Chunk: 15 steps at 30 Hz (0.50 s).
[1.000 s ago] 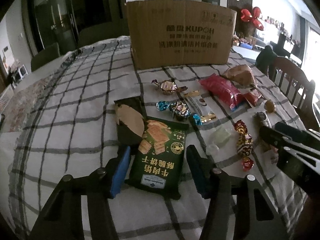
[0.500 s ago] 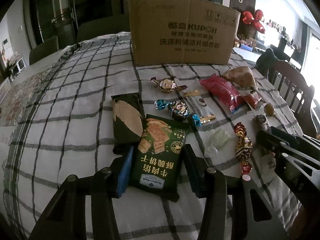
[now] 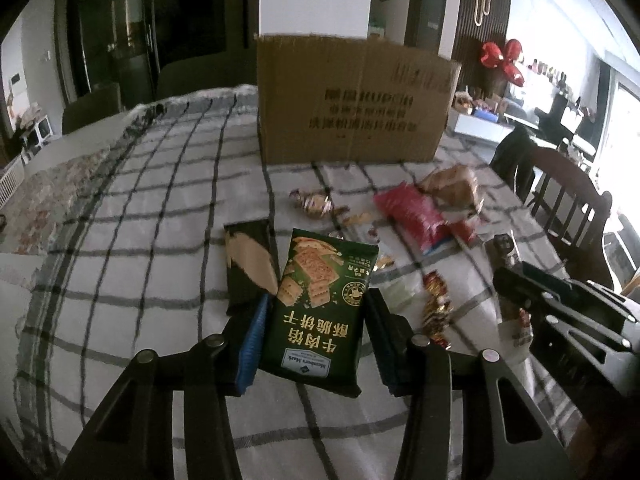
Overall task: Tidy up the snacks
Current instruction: 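Close the left tool on the green packet while the right tool grips the sausage stick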
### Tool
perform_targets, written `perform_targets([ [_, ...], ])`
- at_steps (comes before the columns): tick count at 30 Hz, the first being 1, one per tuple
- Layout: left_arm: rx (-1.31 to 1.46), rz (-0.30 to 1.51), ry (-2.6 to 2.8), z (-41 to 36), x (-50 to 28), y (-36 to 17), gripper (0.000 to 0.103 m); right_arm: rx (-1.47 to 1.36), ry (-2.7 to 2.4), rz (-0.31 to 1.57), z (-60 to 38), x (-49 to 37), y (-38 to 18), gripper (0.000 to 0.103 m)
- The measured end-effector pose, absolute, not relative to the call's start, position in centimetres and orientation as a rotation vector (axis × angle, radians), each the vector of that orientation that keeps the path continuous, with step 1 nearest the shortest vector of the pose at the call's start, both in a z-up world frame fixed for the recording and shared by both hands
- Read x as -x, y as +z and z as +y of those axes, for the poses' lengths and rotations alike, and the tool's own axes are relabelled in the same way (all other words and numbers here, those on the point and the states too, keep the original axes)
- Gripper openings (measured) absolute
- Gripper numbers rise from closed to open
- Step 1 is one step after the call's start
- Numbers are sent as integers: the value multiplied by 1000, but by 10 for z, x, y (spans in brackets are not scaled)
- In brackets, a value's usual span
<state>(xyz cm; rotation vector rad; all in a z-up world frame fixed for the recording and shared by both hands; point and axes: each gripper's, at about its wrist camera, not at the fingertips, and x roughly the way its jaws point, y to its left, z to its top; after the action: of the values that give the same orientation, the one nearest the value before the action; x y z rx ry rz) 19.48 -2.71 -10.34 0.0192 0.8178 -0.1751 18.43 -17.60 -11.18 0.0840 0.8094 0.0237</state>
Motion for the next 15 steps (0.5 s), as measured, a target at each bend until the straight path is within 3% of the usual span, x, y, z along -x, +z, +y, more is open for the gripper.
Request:
perform_targets([
  [15, 14, 696, -172, -40, -188, -46, 47, -115, 111, 670, -185, -173, -60, 18],
])
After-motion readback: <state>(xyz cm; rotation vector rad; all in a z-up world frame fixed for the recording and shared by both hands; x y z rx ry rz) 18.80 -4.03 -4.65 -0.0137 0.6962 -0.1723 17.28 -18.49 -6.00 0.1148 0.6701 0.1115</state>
